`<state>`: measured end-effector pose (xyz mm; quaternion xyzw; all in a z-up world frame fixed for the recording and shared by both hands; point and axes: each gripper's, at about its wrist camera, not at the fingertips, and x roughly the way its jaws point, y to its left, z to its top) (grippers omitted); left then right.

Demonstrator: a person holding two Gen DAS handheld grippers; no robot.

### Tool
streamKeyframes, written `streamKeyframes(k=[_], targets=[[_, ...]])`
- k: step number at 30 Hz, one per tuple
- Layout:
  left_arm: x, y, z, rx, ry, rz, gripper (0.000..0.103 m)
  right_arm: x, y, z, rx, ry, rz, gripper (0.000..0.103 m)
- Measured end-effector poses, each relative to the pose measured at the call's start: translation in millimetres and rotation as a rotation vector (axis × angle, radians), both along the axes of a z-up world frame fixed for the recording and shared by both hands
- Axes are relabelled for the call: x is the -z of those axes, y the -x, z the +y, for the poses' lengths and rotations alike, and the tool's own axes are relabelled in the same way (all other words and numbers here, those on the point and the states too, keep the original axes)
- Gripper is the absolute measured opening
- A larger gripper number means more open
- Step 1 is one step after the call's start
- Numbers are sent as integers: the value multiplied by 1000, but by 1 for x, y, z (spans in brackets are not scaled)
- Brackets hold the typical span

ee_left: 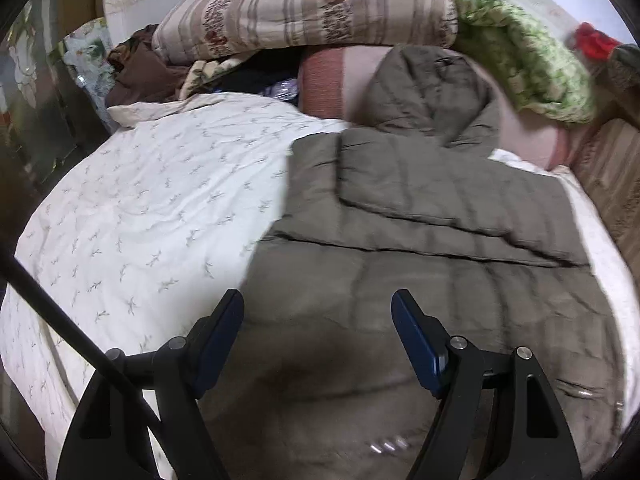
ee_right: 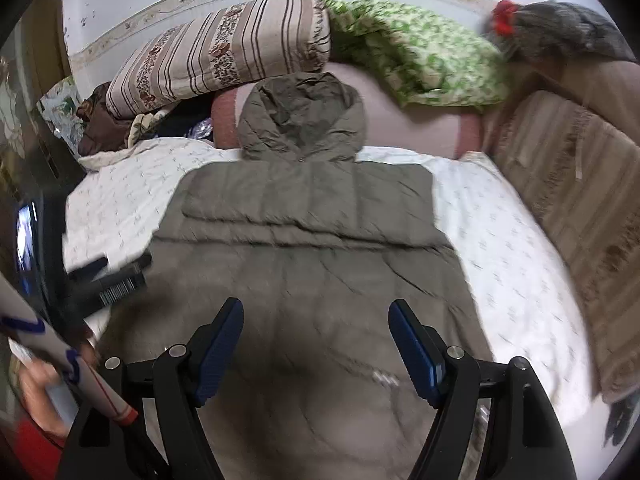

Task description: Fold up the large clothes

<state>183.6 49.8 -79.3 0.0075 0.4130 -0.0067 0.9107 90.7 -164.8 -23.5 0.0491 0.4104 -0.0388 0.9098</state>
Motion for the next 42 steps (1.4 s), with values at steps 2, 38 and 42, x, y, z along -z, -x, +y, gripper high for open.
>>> streamKeyframes(k=[2,38,42], targets=[[15,-9,12,-26,-9,28,75,-3,-34,7,-31,-54,-14,79],[51,-60,95,-141,160,164,75,-16,-376,50,67,-95,23,6],[45,-52,106,-162,187,149,75,-34,-281,51,34,-146,-11,6]])
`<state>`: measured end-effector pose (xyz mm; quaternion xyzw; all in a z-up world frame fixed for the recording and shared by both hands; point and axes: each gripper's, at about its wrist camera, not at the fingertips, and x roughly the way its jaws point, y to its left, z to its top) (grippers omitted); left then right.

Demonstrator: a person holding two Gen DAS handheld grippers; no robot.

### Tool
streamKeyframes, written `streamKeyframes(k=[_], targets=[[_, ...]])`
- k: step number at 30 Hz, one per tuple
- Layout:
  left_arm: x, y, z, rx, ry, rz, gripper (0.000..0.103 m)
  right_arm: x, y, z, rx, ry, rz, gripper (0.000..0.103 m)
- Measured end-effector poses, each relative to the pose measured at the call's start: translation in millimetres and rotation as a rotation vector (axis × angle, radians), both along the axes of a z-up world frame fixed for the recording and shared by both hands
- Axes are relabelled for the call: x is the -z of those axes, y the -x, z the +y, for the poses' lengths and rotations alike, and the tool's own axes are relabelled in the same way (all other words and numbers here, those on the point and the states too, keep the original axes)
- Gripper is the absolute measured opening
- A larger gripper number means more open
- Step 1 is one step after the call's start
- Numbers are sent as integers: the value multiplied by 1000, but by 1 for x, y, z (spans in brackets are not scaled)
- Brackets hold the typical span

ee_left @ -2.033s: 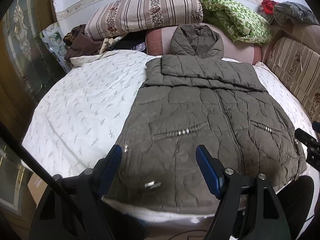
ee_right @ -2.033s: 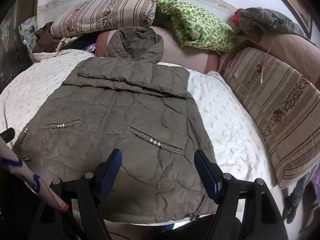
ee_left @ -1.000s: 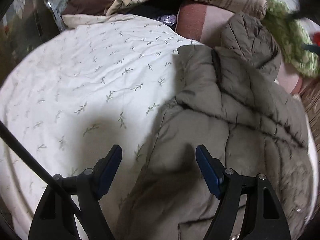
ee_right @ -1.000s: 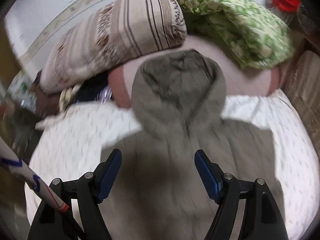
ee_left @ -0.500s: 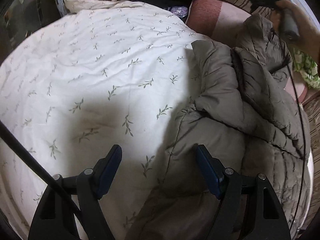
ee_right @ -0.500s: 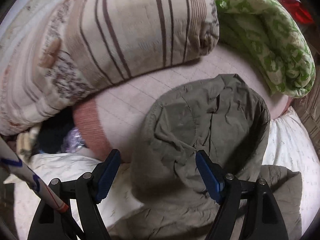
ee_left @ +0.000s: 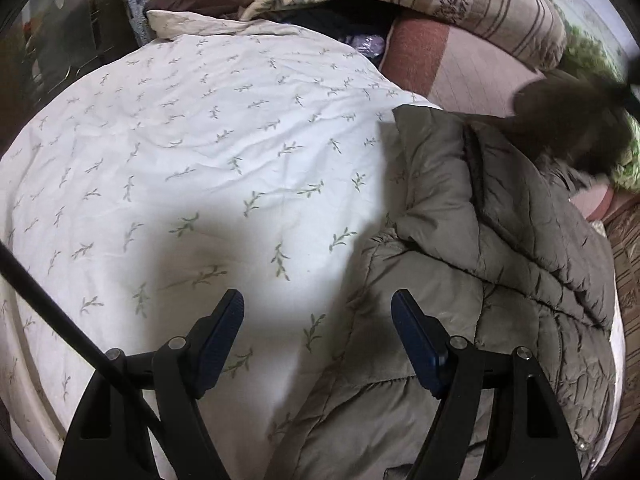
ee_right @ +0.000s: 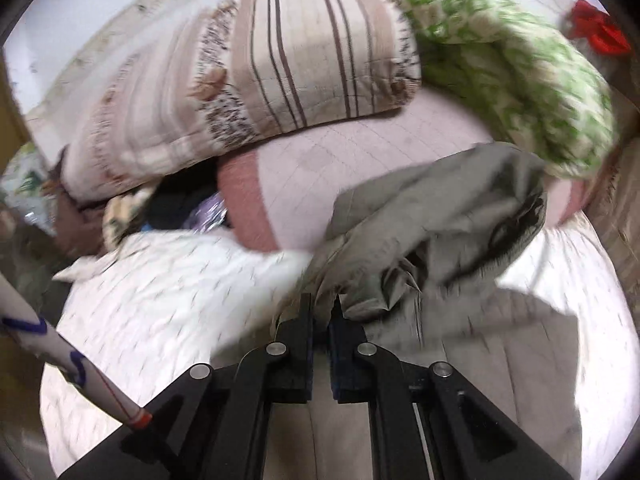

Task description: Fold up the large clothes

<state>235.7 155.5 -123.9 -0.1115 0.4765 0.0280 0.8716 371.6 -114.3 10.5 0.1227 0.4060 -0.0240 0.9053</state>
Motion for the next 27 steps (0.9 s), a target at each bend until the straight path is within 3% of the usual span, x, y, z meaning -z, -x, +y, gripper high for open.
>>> streamKeyframes(k=[4,6,9,14,18,19,20,22,25,27], targets=[[-4,4,5,-8,10,-13,75,23,104,8,-20,-80,-2,6],[-6,5,8,-12,18,-17,75,58,136,20,-36,-113,55,6],[-5,5,10,-22,17,-18,75,105,132,25,-15,-130,137,6],[-5,4,15,-36,20,-16,75,142,92,17,30,-93,175,7],[-4,2,16,-41,14,-13,75,132,89,10,26,-118,170,11],[-3,2,16,-39,21,-10,75,126,94,12,10,-108,166,21],[-3,1,17,-36,25,-8,75,120,103,15,-20,-89,164,36],[-3,1,16,-32,28,-7,75,108,122,17,-46,-49,140,53],[-5,3,15,-23,30,-14,75,88,150,10,-67,19,109,54],[-5,4,14,-22,27,-16,75,70,152,-4,-17,73,70,54]])
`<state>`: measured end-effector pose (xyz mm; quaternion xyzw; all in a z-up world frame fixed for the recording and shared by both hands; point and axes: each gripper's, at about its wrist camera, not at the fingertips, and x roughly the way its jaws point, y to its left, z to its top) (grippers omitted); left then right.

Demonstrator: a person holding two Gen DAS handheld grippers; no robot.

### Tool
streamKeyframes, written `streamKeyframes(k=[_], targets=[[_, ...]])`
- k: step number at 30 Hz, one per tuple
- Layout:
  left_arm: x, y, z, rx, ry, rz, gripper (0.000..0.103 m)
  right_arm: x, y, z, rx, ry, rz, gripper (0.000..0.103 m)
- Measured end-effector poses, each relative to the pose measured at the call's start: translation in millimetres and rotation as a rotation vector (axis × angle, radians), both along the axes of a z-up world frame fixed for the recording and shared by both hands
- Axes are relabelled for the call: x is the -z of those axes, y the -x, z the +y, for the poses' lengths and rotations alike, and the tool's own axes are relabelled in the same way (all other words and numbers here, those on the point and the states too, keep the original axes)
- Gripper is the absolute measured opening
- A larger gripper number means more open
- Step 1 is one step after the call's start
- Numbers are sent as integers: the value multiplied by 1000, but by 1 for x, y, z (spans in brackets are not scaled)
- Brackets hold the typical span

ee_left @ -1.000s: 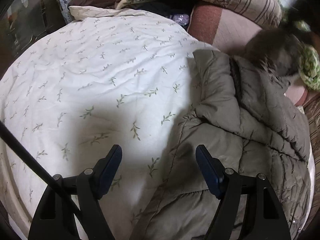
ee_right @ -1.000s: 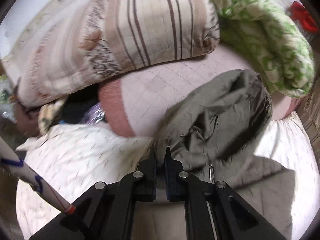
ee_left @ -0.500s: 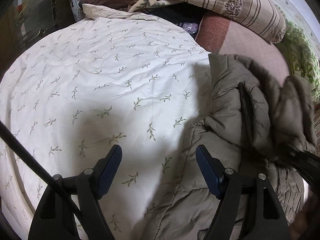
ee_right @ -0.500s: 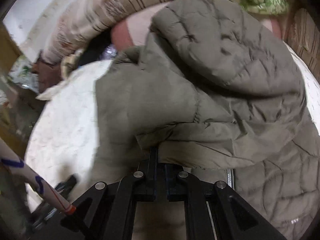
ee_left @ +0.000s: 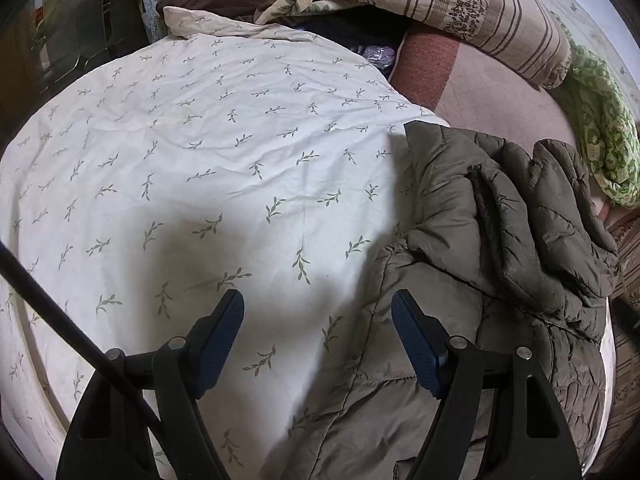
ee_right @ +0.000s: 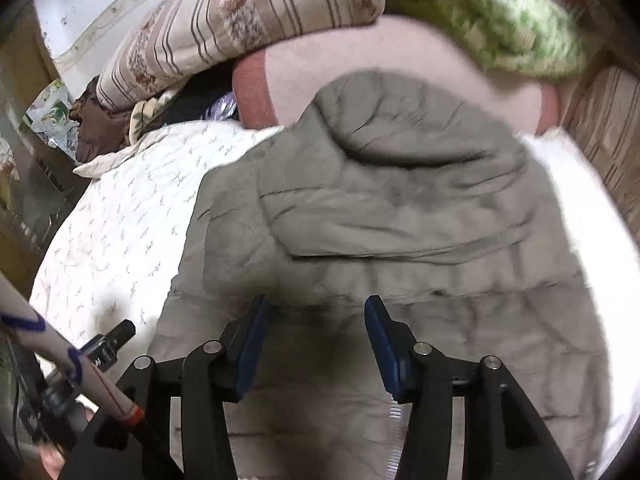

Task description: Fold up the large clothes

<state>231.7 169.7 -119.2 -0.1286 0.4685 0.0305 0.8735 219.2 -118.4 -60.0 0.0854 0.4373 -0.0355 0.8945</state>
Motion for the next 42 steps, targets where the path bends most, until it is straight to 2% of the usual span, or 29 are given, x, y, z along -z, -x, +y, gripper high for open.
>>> streamKeyframes(k=[3,5,8,10,12,14,15,17,19,22,25,28,31,34,35,36,38,42], targets=[[2,0,-1,-2,0,7,75,-19,-20,-31,119,82,-54,54],[2,-1,-2,-4,-5,7,75,-22,-47,-54,188,103,-48,54],[4,-2,-5,0,-25,9,75,-11,-92,-80,254,132,-16,54],[5,-3,-8,7,-31,13,75,7,-117,-89,273,151,31,54],[7,-5,-8,12,-36,18,75,41,-126,-96,284,130,138,54],[8,-7,-9,15,-34,25,75,73,-113,-92,242,91,226,54],[8,-8,-8,16,-29,26,75,87,-102,-80,200,142,252,54],[8,-10,-8,19,-25,25,75,96,-84,-57,128,270,235,54],[9,-10,-9,22,-27,30,75,93,-73,-50,107,304,216,54],[11,-8,-9,29,-20,44,75,69,-66,-57,141,246,174,54],[7,-4,-8,19,-25,23,75,27,-52,-57,204,184,20,54],[6,-4,-8,8,-46,16,75,0,-62,-39,170,113,-58,54],[10,-5,-10,18,-45,31,75,10,-90,-10,102,70,-22,54],[8,-6,-11,19,-47,25,75,67,-124,15,46,40,161,56],[7,-6,-11,19,-49,20,75,88,-131,24,51,77,212,57],[6,-6,-11,20,-51,17,75,96,-133,33,52,144,193,57],[6,-6,-11,23,-47,17,75,91,-129,46,44,214,163,57],[5,-6,-9,26,-20,24,75,51,-98,36,28,164,26,57]])
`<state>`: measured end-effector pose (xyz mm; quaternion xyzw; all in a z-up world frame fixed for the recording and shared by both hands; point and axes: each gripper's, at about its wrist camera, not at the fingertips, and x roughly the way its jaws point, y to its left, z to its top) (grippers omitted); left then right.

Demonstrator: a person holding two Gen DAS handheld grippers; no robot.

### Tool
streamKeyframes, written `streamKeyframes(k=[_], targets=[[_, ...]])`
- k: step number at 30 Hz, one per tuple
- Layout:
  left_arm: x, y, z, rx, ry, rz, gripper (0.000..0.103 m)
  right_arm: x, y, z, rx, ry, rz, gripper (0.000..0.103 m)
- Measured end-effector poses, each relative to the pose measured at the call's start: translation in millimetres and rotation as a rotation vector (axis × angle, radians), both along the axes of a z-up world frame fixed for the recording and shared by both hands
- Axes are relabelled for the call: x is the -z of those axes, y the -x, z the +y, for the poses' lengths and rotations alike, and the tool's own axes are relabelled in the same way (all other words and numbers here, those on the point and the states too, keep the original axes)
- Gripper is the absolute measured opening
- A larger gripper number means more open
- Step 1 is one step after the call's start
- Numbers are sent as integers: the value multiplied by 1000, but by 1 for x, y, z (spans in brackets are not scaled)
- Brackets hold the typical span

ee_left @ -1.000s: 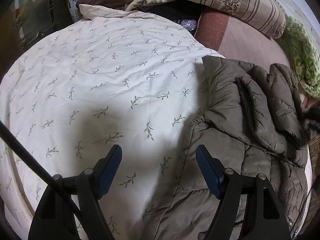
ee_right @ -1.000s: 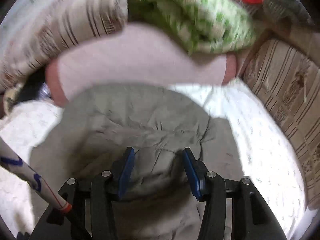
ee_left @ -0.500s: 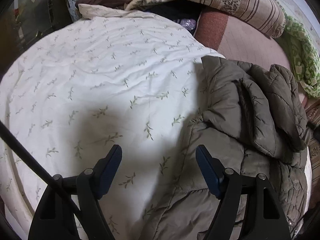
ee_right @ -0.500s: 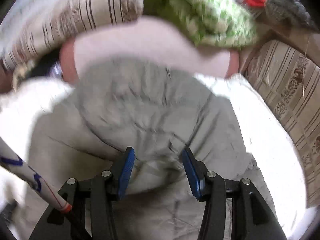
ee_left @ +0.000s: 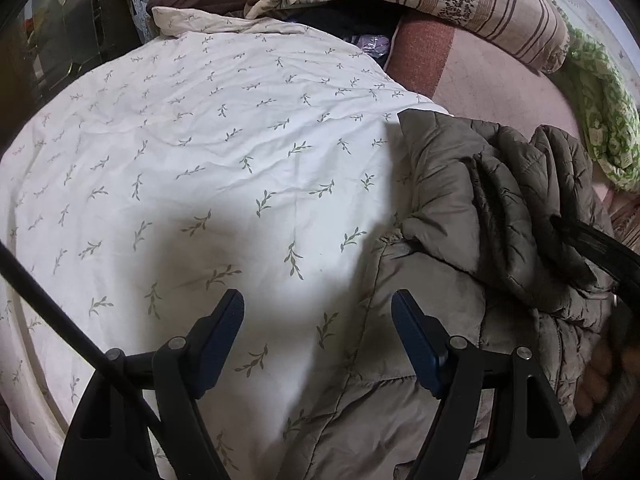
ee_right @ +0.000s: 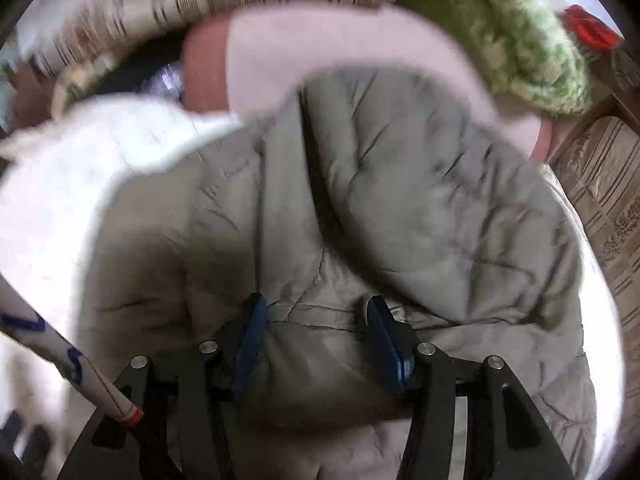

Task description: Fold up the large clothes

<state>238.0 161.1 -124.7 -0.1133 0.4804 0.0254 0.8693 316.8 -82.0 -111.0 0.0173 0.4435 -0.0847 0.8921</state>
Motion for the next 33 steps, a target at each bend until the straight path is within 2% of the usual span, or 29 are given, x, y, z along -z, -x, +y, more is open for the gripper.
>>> streamKeyframes(k=[2,3,5,10,17,20,23,27,28,30,33], targets=[[0,0,0,-3,1,1,75,-7,18,-11,7,28,-24,65],[1,0,0,-2,-1,2,75,-4,26,-18,12,35,3,66],[1,0,0,2,1,7,75,2,42,-30,21,-1,41,66],[-1,4,-10,18,-41,-6,75,-9,111,-55,29,-83,46,66],[-5,17,-36,76,-106,-27,75,-9,200,-101,98,17,66,67],[-11,27,-48,114,-122,-51,75,-9,240,-130,148,5,78,67],[-21,46,-59,143,-130,-95,75,-11,273,-157,200,-4,73,67],[-39,93,-68,95,-204,-158,75,-15,310,-178,249,-48,39,68],[-44,108,-69,99,-201,-165,75,-16,314,-180,248,-57,34,68],[-52,140,-69,100,-206,-168,75,-17,323,-184,235,-75,16,69],[-57,180,-68,61,-281,-141,75,-19,331,-180,205,-118,-13,69]])
